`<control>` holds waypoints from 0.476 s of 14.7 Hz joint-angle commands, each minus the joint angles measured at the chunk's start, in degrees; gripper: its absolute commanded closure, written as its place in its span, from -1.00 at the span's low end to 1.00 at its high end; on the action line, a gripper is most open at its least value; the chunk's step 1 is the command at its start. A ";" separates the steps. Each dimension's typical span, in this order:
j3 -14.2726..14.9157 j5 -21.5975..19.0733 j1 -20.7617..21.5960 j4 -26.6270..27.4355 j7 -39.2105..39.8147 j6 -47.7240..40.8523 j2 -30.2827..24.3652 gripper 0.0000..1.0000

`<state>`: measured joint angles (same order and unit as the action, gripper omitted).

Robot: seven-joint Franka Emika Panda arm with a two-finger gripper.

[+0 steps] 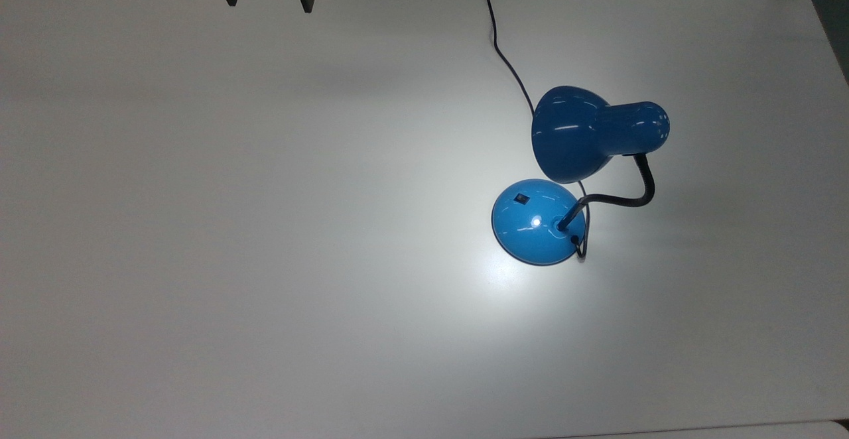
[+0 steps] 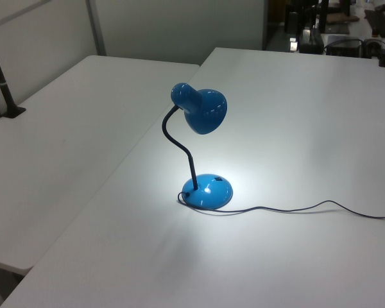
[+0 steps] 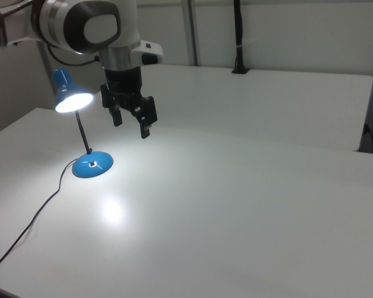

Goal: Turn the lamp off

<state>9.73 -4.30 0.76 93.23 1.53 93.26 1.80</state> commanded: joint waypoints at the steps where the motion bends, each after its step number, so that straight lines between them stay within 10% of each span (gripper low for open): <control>1: 1.69 0.43 1.26 -0.51 9.78 -1.94 0.05 0.90; 7: 3.79 -2.63 8.89 4.49 23.41 5.07 0.66 1.00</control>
<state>10.47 -4.81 3.59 94.23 17.41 93.38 2.53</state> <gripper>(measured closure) 0.727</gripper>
